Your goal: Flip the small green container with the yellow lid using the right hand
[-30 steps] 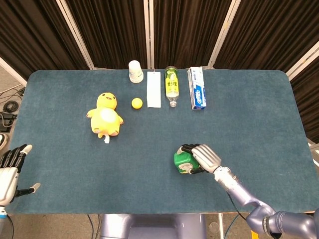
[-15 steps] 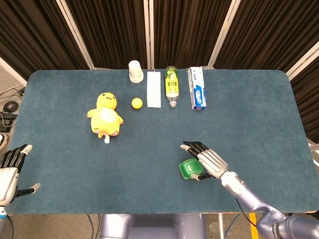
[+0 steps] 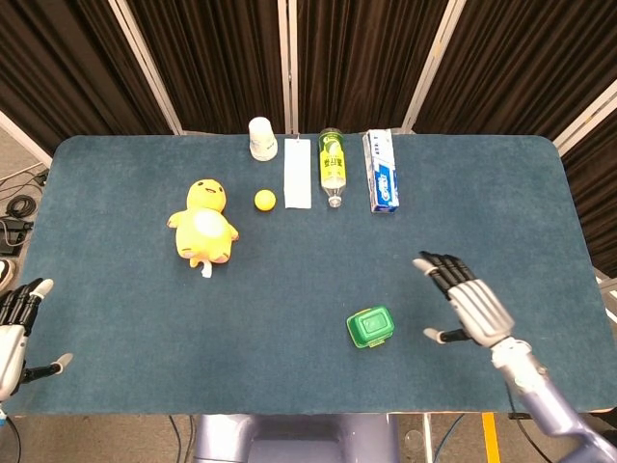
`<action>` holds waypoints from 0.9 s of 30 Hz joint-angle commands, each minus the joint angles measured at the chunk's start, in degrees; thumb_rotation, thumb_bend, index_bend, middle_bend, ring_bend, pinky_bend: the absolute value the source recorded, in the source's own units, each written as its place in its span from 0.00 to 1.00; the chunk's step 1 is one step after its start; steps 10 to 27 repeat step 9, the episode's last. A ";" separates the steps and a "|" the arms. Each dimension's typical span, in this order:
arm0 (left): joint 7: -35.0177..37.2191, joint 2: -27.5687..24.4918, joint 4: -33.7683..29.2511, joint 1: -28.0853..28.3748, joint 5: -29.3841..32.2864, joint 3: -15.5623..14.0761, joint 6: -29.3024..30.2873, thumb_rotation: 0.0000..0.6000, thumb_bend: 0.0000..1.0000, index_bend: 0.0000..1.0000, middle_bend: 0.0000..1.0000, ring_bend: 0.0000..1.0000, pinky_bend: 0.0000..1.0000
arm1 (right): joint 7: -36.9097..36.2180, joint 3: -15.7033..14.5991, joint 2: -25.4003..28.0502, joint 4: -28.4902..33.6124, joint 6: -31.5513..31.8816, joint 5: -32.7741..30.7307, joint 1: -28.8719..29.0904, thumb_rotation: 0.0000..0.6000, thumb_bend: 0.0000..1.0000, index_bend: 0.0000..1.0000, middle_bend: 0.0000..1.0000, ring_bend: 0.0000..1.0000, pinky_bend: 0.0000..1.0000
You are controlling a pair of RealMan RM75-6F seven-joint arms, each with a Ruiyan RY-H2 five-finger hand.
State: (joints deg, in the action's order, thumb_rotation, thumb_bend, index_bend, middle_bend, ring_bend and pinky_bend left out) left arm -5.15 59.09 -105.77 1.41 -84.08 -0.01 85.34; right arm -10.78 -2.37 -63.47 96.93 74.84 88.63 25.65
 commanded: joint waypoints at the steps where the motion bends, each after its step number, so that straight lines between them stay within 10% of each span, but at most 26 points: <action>1: 0.81 -0.20 0.23 -0.10 -0.19 -0.06 0.06 1.00 0.00 0.00 0.00 0.00 0.00 | 10.02 -0.18 3.96 5.30 7.88 -4.05 -7.23 1.00 0.00 0.00 0.00 0.00 0.00; 27: 2.73 -0.85 0.28 -0.44 -2.00 -0.69 0.55 1.00 0.00 0.00 0.00 0.00 0.00 | 17.46 -0.47 1.34 3.34 16.17 -1.71 -13.48 1.00 0.00 0.00 0.00 0.00 0.00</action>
